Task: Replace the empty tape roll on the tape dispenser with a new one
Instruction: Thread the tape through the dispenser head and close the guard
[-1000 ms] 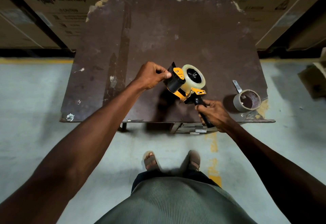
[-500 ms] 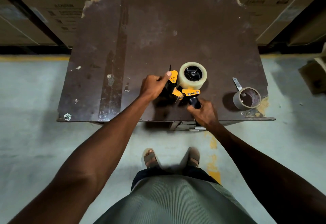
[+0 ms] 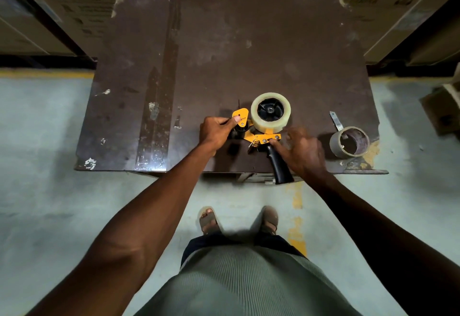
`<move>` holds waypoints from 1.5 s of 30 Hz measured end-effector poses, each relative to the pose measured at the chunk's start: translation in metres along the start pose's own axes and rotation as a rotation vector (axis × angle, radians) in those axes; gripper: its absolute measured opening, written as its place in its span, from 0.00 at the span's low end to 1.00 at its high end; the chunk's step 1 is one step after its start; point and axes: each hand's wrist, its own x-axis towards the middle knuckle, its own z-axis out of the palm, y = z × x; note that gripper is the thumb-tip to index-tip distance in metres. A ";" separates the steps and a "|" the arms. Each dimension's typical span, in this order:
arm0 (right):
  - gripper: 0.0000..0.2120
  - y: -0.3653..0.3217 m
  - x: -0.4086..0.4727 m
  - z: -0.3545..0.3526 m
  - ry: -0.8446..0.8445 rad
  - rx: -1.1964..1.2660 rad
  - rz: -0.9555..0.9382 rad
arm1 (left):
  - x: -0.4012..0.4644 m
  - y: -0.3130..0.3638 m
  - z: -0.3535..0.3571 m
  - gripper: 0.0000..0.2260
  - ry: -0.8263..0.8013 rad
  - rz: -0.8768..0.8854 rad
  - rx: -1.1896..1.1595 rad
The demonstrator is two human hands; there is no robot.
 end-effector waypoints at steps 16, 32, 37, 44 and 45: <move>0.16 -0.024 0.048 0.020 -0.278 0.059 -0.375 | 0.007 -0.005 0.000 0.15 -0.032 -0.024 0.006; 0.15 -0.031 0.034 0.025 -0.051 0.224 -0.180 | 0.006 0.000 -0.006 0.14 -0.082 0.005 0.024; 0.19 -0.016 -0.022 0.015 0.179 0.166 0.079 | 0.009 -0.002 -0.005 0.16 -0.082 0.002 0.013; 0.24 -0.002 -0.029 0.025 -0.288 0.291 0.380 | 0.009 -0.002 -0.004 0.17 -0.088 -0.009 -0.001; 0.23 -0.001 -0.022 0.028 -0.316 0.294 0.371 | 0.009 -0.002 -0.004 0.17 -0.088 -0.012 0.002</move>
